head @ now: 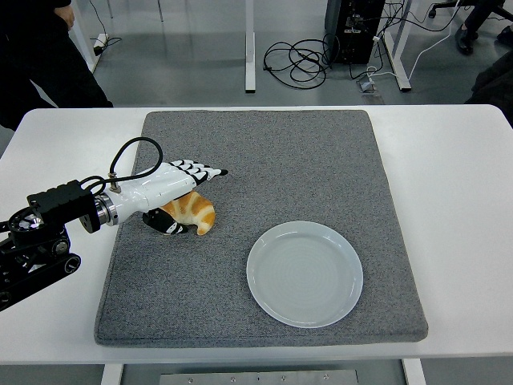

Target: Place the bread on the plate

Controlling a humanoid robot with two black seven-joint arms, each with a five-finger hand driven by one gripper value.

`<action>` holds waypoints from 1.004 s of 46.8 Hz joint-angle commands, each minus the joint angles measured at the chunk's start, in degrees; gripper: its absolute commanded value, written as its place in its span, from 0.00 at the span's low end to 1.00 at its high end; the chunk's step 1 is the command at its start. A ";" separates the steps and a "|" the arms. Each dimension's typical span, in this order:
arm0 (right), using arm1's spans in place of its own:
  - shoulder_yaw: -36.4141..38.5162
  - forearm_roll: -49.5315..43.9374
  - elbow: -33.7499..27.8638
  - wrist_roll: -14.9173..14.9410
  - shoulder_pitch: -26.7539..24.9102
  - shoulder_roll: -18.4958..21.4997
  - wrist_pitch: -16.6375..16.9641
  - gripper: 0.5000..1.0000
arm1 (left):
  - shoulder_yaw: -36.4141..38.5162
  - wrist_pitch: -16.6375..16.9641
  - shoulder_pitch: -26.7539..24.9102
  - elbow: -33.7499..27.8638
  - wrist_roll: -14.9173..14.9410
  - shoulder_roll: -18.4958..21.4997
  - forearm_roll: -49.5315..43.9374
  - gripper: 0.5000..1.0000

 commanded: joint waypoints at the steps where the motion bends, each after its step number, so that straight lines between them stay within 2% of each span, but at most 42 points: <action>1: 0.00 0.00 0.00 0.01 0.00 0.00 0.00 1.00 | 0.01 0.12 0.13 0.00 0.00 -0.09 0.04 0.96; 9: 0.00 0.00 0.00 0.01 0.00 0.00 0.00 1.00 | 0.01 0.74 0.22 0.09 0.00 -0.09 0.57 0.94; 13: 0.00 0.00 0.00 -0.08 0.00 0.00 0.00 1.00 | 0.44 1.79 0.31 0.09 0.00 0.00 1.01 0.88; 16: 0.00 0.00 0.00 0.01 0.00 0.00 0.00 1.00 | 1.85 2.06 -0.13 0.09 0.00 0.00 1.01 0.75; 19: 0.00 0.00 0.00 0.01 0.00 0.00 0.00 1.00 | 2.73 2.06 -0.30 0.09 -0.09 0.00 0.83 0.55; 24: 0.00 0.00 0.00 -0.08 0.00 0.00 0.00 1.00 | 2.82 2.06 -0.31 0.18 -0.09 0.00 0.57 0.51; 28: 0.00 0.00 0.00 0.01 0.00 0.00 0.00 1.00 | 2.82 2.06 -0.31 0.18 -0.17 0.00 0.57 0.44; 29: 0.00 0.00 0.00 0.01 0.00 0.00 0.00 1.00 | 2.91 2.06 -0.31 0.18 -0.17 0.00 0.48 0.39; 33: 0.00 0.00 0.00 0.00 0.00 0.00 0.00 1.00 | 3.26 2.06 -0.39 0.18 -0.26 0.00 0.39 0.00; 47: 0.00 0.00 0.00 0.01 0.00 0.00 0.00 1.00 | 3.26 1.35 -1.27 0.09 -2.54 0.53 -0.48 0.00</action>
